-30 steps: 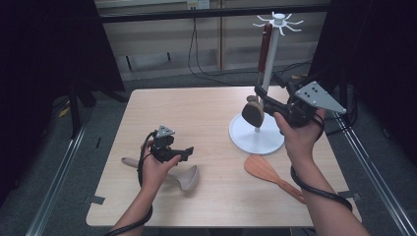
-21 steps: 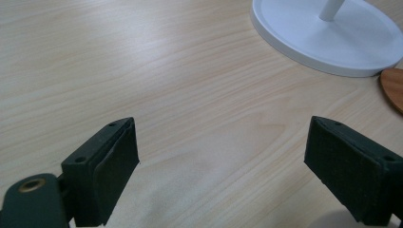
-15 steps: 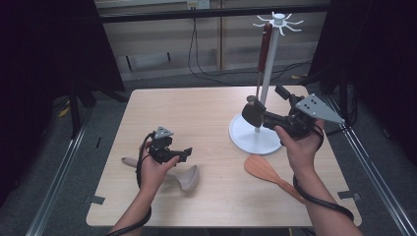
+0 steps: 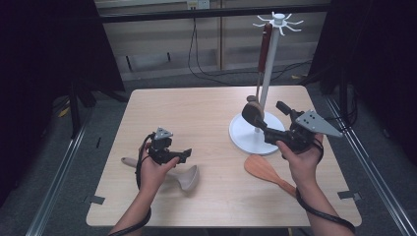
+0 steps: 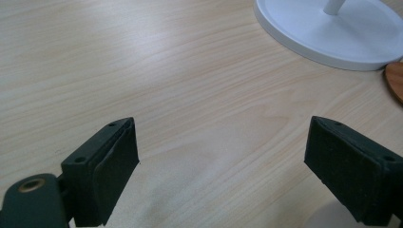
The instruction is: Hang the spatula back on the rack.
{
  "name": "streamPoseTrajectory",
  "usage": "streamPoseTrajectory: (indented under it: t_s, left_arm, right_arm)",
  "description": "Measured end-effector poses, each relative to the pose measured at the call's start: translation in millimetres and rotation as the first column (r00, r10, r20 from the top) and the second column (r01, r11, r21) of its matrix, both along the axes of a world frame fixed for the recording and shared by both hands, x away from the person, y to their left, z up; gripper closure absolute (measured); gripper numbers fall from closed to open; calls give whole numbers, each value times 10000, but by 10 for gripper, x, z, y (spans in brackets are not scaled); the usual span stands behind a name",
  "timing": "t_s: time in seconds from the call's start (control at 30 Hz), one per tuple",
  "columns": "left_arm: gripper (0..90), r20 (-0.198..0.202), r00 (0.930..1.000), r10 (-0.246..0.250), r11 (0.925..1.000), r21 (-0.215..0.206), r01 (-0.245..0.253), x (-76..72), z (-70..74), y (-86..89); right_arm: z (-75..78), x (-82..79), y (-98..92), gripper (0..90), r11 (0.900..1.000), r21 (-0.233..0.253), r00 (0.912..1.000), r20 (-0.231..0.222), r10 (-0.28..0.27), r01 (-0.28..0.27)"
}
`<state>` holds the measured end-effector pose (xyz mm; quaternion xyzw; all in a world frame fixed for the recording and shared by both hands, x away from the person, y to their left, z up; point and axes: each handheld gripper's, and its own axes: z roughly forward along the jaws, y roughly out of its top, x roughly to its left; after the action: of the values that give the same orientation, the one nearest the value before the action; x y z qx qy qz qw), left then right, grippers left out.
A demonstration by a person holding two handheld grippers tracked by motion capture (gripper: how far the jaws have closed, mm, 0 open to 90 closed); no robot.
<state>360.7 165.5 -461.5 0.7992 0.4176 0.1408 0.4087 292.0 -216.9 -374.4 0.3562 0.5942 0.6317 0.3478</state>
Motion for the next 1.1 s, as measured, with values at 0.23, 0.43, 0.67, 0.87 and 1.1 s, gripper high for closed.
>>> streamPoseTrajectory:
  t_s: [0.23,0.43,0.67,0.87,1.1]
  left_arm:
    - [107,-57,10000,-47,9999,118,48,-13,-21,8]
    - [107,-57,10000,3,9997,247,-2,-25,-6,56]
    - [108,-71,9999,121,9993,360,-118,-57,-16,103]
    - [122,-9,9993,378,9986,372,-377,-93,19,176]
    - [176,-123,9987,497,9980,390,-492,-123,38,319]
  right_arm:
    - [-132,-33,4,132,9998,-157,9993,-354,86,-91]
    - [-188,-52,-3,132,9996,-269,9984,-563,91,-106]
    - [-225,-48,-19,132,9996,-257,9976,-684,118,-135]
    - [-244,-23,0,132,9994,-305,9974,-706,155,-177]
    - [-313,21,21,125,9988,-413,9952,-957,218,-258]
